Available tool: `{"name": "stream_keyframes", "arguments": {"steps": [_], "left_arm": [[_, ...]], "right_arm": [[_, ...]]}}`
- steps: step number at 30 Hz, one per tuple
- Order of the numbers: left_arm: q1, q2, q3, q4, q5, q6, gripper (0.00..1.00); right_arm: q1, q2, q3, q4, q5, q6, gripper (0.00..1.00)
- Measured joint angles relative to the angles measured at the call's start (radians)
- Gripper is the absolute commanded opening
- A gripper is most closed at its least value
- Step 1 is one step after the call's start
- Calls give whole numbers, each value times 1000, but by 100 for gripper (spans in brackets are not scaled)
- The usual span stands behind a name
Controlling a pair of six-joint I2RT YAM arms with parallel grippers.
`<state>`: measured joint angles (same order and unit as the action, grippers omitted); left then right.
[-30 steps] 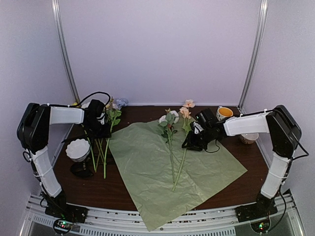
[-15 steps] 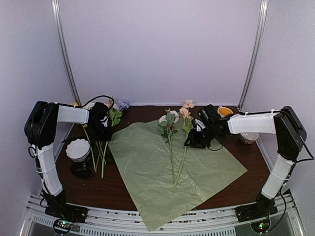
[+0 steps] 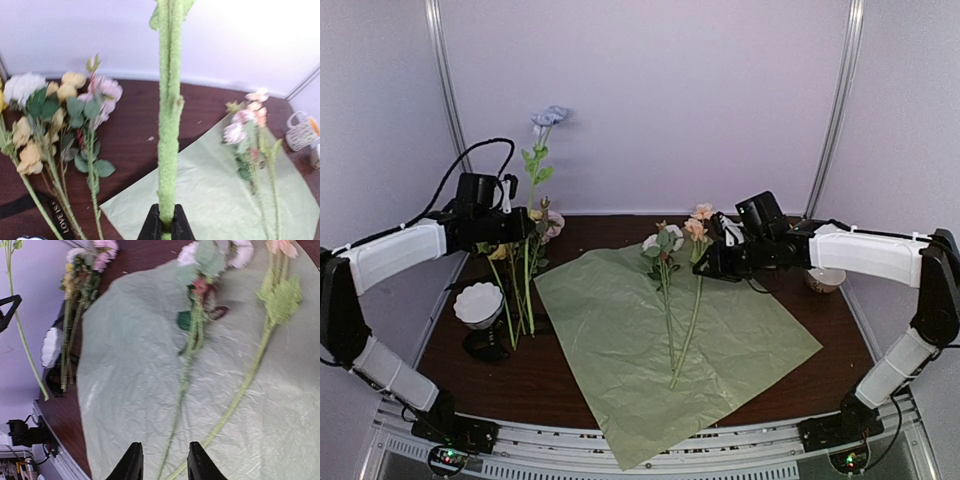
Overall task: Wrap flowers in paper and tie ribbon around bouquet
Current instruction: Pick up the fake flower from the corner of the board, then pass from the left arm to the right
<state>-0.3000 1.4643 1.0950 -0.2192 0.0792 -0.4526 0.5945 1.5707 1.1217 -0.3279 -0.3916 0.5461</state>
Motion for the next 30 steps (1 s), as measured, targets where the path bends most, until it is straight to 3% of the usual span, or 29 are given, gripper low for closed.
{"name": "stream_keyframes", "arguments": {"steps": [3, 8, 11, 16, 21, 23, 27, 28, 30], "left_arm": [[-47, -137, -60, 130, 69, 10, 0], [-235, -293, -121, 348, 219, 61, 0], [-354, -312, -121, 458, 306, 78, 0], [-444, -285, -121, 566, 391, 77, 0], [-516, -237, -121, 585, 410, 87, 0], [-541, -222, -121, 585, 412, 90, 0], [-566, -200, -114, 583, 417, 93, 0], [-566, -193, -111, 581, 416, 93, 0], [-565, -187, -108, 579, 421, 92, 0]], "right_arm": [[43, -81, 0, 91, -47, -18, 33], [171, -178, 45, 312, -113, -27, 35], [233, -173, 114, 417, -130, -25, 42], [293, -147, 214, 545, -131, -25, 58], [319, -112, 253, 578, -116, -45, 58], [325, -97, 254, 578, -109, -48, 50], [331, -77, 253, 578, -105, -55, 7], [331, -76, 253, 576, -103, -56, 0], [333, -78, 252, 578, -93, -54, 0]]}}
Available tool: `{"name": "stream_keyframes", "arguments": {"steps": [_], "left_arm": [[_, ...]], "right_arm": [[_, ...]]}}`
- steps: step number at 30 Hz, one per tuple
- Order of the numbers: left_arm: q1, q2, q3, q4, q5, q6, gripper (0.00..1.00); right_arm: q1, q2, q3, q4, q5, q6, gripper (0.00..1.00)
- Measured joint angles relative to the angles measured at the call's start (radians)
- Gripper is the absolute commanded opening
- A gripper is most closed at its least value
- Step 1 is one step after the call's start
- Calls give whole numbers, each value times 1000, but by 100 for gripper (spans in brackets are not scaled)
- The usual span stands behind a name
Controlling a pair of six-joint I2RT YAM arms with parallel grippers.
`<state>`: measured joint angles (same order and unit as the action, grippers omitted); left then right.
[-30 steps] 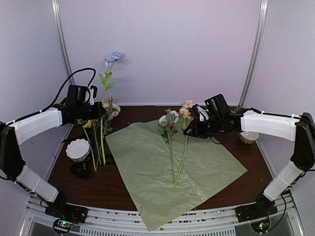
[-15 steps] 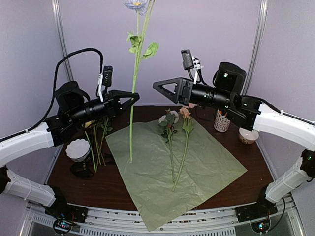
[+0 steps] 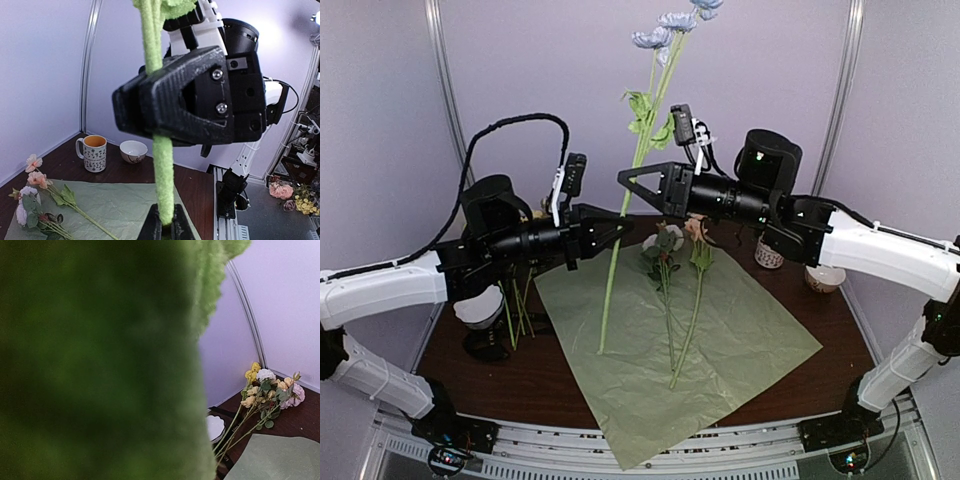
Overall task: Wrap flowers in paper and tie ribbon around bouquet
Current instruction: Pass from the left arm to the right, then place the fake flower on the flattened wrapping paper.
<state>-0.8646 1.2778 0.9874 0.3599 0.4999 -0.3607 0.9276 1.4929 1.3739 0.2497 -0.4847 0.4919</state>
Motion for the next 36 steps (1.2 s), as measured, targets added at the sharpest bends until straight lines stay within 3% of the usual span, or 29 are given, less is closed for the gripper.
{"name": "stream_keyframes", "arguments": {"steps": [1, 3, 4, 5, 13, 22, 29, 36], "left_arm": [[-1, -1, 0, -3, 0, 0, 16], [-2, -1, 1, -4, -8, 1, 57], [-2, -2, 1, -9, -16, 6, 69], [-3, -4, 1, -17, -30, 6, 75], [29, -20, 42, -219, -218, 32, 82], [200, 3, 82, -413, -323, -22, 82], [253, 75, 106, -576, -381, -70, 80], [330, 175, 126, -707, -392, -112, 78]], "right_arm": [[0, -1, -1, 0, 3, -3, 0], [-1, -3, -1, -8, 13, -2, 0], [-4, -4, -1, -21, 25, 1, 0], [-5, -6, -1, -39, 35, 8, 0], [-179, 21, 0, -300, 68, 148, 0], [-301, 262, -32, -464, -7, 251, 0], [-372, 453, 26, -540, -46, 243, 3], [-398, 567, 138, -657, -10, 187, 28]]}}
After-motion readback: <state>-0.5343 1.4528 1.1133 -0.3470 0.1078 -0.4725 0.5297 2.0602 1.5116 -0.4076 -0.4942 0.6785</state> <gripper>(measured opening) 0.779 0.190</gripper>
